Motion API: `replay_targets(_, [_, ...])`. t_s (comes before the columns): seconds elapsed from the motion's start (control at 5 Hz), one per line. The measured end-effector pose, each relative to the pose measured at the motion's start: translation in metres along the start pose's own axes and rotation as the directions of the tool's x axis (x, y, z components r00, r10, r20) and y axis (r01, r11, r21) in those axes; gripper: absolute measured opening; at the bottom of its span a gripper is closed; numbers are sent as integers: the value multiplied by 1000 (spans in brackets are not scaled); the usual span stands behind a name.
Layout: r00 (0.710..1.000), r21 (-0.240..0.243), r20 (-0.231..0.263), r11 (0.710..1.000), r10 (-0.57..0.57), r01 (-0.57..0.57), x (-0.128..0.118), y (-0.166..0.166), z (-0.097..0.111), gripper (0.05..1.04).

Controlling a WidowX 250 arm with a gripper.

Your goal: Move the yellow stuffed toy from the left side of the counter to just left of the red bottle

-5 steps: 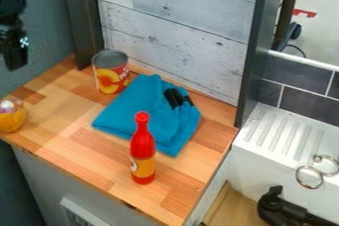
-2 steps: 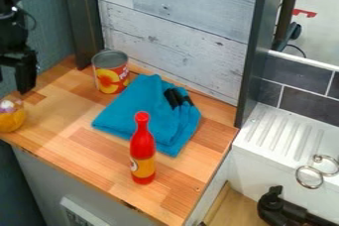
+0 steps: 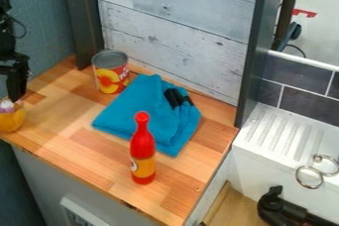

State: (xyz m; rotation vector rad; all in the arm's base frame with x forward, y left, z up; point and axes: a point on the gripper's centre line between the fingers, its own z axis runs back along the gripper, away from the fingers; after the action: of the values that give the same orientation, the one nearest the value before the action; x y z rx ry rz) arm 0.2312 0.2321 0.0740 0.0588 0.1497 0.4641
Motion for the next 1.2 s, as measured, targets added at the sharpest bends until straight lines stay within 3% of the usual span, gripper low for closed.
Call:
replay_targets(0.2, [999, -4, 9, 999, 43, -43, -2, 12, -2, 1002])
replay_targets(0.6, [991, -79, 61, 991, 117, -112, 4, 18, -28, 1002])
replay_targets(0.8, [982, -159, 63, 973, 176, -165, 3, 21, -40, 1002])
replay_targets(1.2, [981, -234, 18, 955, 191, -181, 2, 13, -61, 1002])
